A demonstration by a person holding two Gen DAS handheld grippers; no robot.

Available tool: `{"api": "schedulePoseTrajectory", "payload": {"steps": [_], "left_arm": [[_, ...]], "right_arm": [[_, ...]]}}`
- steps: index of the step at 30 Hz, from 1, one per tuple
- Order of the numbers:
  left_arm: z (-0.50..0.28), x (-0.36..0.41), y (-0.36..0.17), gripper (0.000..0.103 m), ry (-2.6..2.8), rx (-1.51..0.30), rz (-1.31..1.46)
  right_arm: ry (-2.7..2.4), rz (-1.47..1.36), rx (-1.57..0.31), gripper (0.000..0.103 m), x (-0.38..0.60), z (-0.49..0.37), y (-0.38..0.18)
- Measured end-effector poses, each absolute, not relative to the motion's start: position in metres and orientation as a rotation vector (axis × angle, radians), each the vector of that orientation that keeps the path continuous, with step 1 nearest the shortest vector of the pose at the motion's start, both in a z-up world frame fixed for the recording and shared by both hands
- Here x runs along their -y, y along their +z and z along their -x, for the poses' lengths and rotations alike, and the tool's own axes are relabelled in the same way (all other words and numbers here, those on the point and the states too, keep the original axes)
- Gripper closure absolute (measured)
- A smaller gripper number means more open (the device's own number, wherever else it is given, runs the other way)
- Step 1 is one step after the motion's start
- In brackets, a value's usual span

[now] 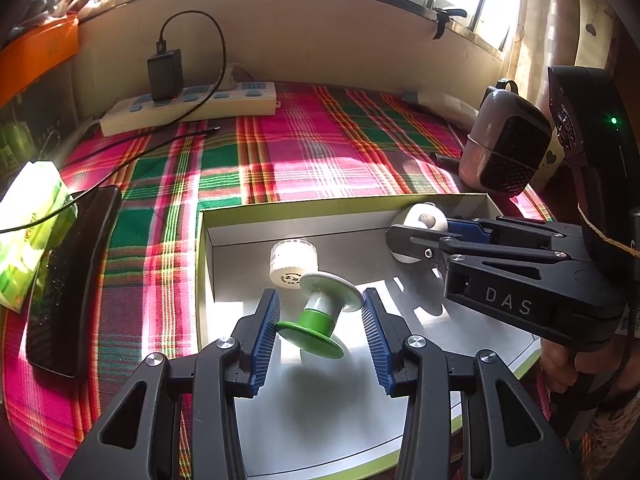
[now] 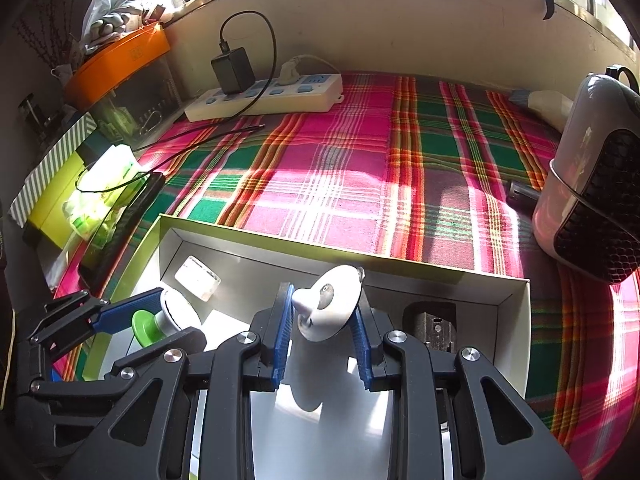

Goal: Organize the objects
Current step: 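Lower the face toy into the box and open the right gripper while the left gripper carries the green toy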

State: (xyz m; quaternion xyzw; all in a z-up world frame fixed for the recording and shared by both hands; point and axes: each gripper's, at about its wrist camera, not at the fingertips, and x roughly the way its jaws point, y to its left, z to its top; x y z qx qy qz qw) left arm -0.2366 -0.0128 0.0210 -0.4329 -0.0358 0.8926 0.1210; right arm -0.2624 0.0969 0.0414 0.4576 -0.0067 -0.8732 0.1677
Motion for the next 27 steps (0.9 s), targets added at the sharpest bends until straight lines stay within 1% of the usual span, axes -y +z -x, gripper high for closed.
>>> {"api": "schedulePoseTrajectory", "payload": {"steps": [27], "left_arm": [[0.2392, 0.0088, 0.0192, 0.062, 2.616, 0.061, 1.277]], "right_arm": [[-2.477, -1.316, 0.037, 0.074, -0.0965, 0.2636, 0.0389]]}}
